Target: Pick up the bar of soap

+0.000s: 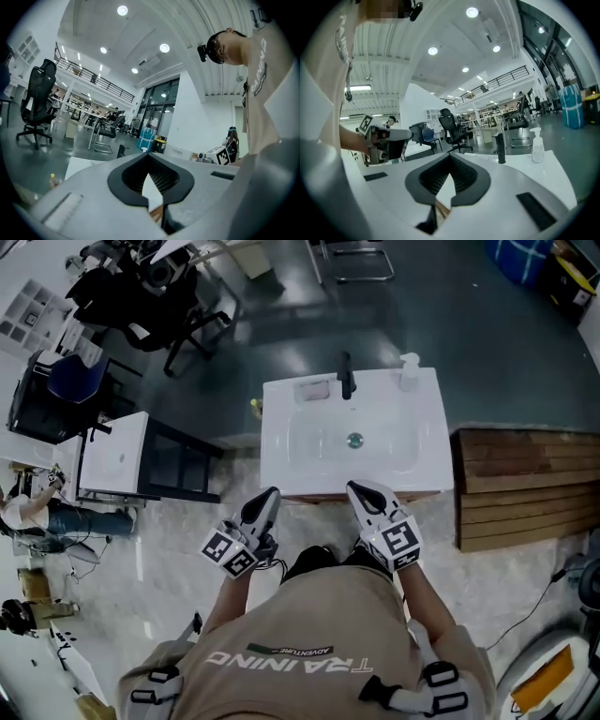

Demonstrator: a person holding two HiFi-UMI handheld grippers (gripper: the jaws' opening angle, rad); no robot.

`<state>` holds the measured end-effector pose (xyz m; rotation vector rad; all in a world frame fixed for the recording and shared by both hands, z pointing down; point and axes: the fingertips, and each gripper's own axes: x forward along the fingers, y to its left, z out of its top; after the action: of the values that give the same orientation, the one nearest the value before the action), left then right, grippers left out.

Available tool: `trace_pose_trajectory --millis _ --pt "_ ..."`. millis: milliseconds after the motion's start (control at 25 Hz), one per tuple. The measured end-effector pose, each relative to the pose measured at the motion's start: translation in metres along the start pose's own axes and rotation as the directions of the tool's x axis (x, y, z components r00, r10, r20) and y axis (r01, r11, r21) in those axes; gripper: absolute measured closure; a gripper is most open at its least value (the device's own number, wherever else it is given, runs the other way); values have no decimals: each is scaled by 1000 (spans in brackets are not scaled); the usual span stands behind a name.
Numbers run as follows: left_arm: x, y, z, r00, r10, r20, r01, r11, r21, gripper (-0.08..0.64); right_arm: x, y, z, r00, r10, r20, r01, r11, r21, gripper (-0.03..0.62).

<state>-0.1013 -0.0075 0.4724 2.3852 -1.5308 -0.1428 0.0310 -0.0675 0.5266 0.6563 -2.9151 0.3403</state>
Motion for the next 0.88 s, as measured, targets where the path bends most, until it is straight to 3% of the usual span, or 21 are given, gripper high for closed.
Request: trace_pose_trajectory --millis 200,400,640,880 --pt "8 29 -4 999 17 -47 -15 999 42 568 31 -12 -4 1000 -12 -20 12 1000 -3 595" --pt "34 60 3 997 -68 -39 69 997 37 566 64 -21 -6 998 -15 -68 15 1000 0 595" --pt "79 98 25 984 -179 -9 179 983 42 567 92 -47 18 993 -86 -78 84 996 -19 595" --pt "118 140 52 967 -253 -30 255 960 113 566 131 -64 55 987 -154 -50 149 985 -83 595"
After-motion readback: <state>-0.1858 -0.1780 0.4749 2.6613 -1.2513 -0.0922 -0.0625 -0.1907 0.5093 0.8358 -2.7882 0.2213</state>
